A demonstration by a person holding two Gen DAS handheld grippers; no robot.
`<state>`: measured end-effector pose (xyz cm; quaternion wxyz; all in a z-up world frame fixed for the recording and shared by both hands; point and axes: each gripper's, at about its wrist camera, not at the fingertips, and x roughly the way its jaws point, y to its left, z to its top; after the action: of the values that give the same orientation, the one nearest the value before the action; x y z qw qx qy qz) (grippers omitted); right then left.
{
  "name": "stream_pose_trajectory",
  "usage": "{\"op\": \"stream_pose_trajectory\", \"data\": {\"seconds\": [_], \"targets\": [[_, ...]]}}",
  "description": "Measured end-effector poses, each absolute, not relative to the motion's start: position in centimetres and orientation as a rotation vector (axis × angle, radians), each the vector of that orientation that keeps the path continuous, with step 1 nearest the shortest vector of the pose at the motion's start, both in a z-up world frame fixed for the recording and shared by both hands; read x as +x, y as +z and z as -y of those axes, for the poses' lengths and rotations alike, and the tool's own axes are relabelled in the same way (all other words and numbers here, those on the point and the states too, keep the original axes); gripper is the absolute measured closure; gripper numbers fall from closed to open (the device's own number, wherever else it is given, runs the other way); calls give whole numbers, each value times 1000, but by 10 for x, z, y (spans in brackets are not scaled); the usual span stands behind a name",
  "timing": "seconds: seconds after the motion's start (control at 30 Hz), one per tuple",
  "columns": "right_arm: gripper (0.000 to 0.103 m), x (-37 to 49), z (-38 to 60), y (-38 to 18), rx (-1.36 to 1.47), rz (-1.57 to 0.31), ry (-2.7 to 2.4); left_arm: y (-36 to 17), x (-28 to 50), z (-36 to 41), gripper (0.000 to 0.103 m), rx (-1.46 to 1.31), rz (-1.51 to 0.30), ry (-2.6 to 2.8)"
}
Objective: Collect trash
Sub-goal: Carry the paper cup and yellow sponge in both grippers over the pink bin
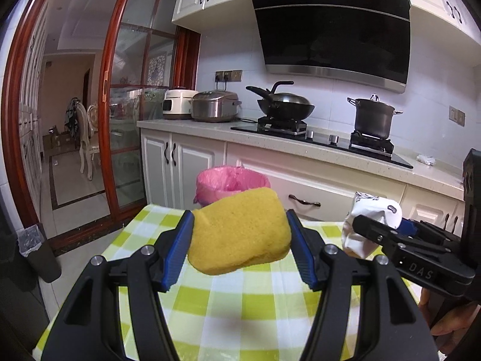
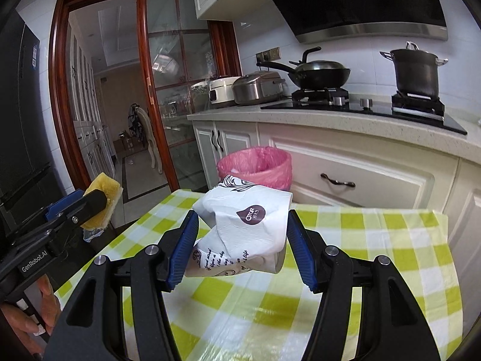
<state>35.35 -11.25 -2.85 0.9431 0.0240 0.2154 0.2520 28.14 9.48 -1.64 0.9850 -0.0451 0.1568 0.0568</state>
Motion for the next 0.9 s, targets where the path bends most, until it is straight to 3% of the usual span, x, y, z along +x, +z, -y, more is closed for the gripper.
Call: {"op": "stream_pose_trajectory", "data": {"seconds": [0.43,0.9], "targets": [[45,433,90,-7,14,-411,541,-5,357,-116,43,-61,-319,124],[45,586,51,-12,-4,-439,553,-9,519,-151,43,-19,-352,125]]}}
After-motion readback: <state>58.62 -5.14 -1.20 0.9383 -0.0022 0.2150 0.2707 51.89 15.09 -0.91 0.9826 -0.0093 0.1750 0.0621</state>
